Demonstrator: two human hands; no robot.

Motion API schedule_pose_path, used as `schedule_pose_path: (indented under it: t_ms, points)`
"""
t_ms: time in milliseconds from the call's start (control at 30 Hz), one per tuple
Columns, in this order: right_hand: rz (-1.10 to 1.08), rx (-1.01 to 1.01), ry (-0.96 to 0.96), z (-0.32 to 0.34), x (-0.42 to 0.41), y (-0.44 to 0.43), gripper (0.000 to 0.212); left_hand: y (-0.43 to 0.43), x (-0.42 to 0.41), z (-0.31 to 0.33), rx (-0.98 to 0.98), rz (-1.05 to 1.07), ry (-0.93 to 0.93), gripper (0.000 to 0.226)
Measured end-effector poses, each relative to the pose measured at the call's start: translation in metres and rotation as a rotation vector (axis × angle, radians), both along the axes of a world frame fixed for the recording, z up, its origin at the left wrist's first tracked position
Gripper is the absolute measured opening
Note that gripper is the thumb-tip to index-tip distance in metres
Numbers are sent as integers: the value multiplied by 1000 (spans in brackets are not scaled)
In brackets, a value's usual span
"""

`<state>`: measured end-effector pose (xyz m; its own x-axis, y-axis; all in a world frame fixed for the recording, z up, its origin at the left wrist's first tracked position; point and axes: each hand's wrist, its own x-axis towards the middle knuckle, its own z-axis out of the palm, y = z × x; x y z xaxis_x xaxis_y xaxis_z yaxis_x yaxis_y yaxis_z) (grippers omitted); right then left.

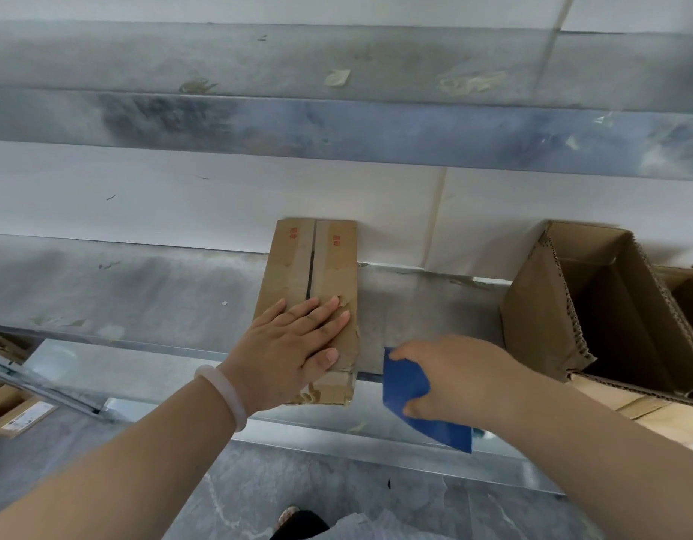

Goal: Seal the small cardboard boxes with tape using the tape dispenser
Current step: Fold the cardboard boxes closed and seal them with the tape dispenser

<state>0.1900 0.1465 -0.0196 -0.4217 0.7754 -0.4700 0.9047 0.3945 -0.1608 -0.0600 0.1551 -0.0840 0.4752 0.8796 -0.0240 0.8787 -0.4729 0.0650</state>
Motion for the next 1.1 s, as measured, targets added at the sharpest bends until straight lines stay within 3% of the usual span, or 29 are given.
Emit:
schedule_pose_path:
  t_ms: [167, 267, 433, 533, 867, 1100]
  points:
    - [-91, 213, 81, 24, 23, 4, 60, 1, -1, -1, 5, 0, 3, 65]
    - [-125, 295, -17, 8, 27, 17, 61, 1, -1, 0, 10, 8, 5, 59]
    - [-71, 366, -233, -51, 44, 46, 90, 2, 0, -1, -2, 25, -2, 59]
    - [28, 428, -308, -76, 52, 47, 86, 1, 0, -2, 9, 26, -24, 60]
    - [83, 333, -395, -126, 42, 22, 77, -1, -1, -2, 35, 39, -15, 57]
    - [23, 261, -338, -143, 36, 20, 75, -2, 0, -2, 43, 44, -13, 57]
